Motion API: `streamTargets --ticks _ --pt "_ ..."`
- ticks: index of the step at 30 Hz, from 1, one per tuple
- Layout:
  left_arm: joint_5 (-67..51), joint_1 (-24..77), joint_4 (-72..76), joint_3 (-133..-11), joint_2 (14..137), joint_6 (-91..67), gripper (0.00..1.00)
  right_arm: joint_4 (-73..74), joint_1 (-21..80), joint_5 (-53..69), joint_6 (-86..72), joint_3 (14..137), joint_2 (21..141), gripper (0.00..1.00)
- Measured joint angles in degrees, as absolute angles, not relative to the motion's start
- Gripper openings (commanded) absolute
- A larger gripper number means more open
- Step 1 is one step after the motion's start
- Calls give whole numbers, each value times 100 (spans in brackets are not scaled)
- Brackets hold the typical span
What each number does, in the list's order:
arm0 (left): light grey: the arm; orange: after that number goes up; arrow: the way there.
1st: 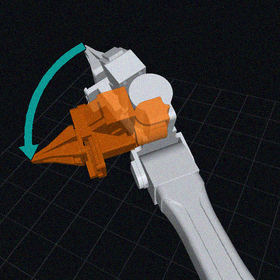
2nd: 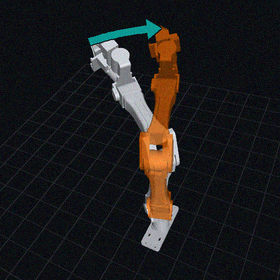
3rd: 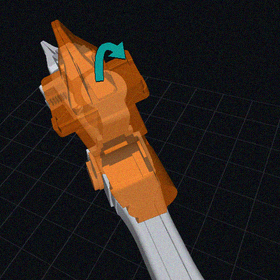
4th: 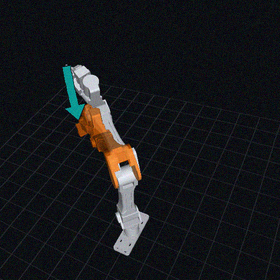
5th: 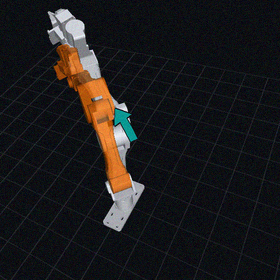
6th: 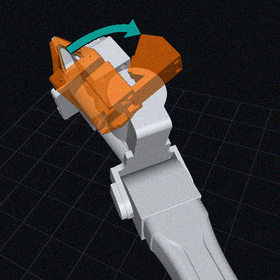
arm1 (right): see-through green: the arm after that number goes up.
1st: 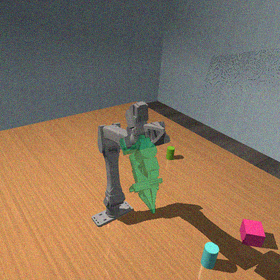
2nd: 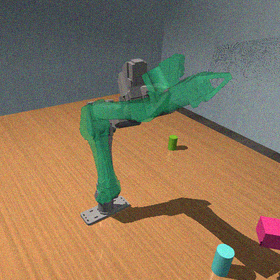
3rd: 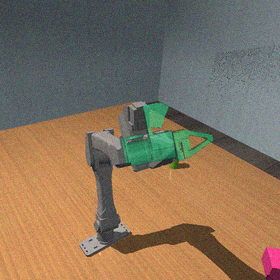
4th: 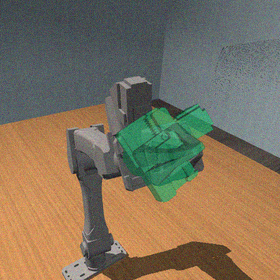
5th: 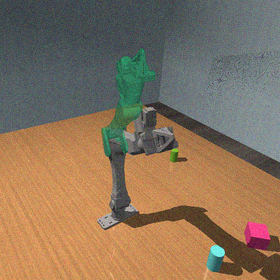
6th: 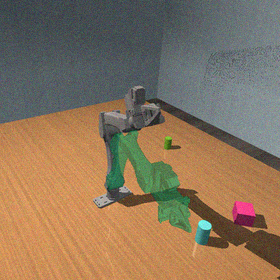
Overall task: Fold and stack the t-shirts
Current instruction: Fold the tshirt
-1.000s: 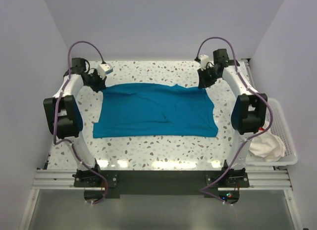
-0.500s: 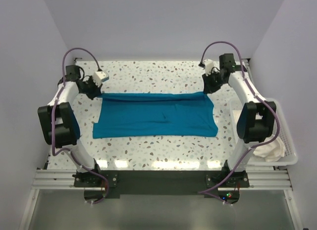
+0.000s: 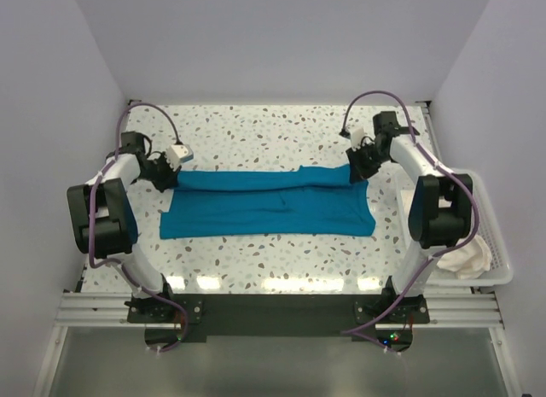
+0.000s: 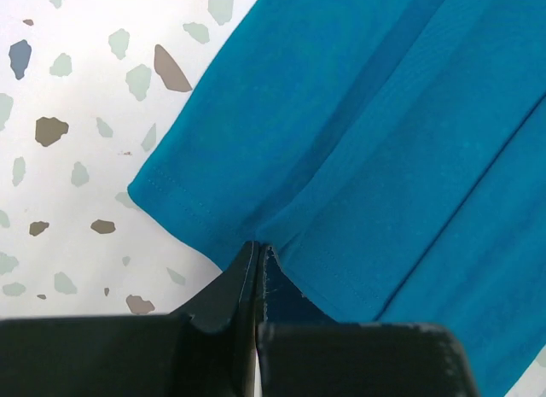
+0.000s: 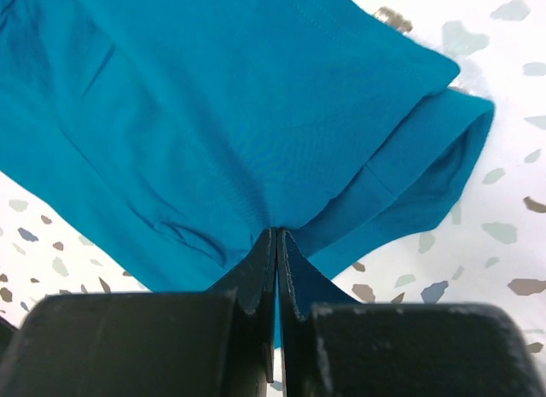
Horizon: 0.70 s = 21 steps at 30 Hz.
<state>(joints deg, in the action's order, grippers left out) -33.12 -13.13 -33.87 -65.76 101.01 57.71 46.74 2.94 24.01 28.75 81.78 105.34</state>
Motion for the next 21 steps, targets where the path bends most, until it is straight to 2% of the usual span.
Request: streamTargets --ticks 9,21 --pt "-3256 -1313 -3354 -6573 10103 5811 0 4663 338 2401 2873 7725 10416 0" --pt "-3251 -1313 -3358 -6958 10178 5813 0 4740 370 2421 2825 7800 10267 0"
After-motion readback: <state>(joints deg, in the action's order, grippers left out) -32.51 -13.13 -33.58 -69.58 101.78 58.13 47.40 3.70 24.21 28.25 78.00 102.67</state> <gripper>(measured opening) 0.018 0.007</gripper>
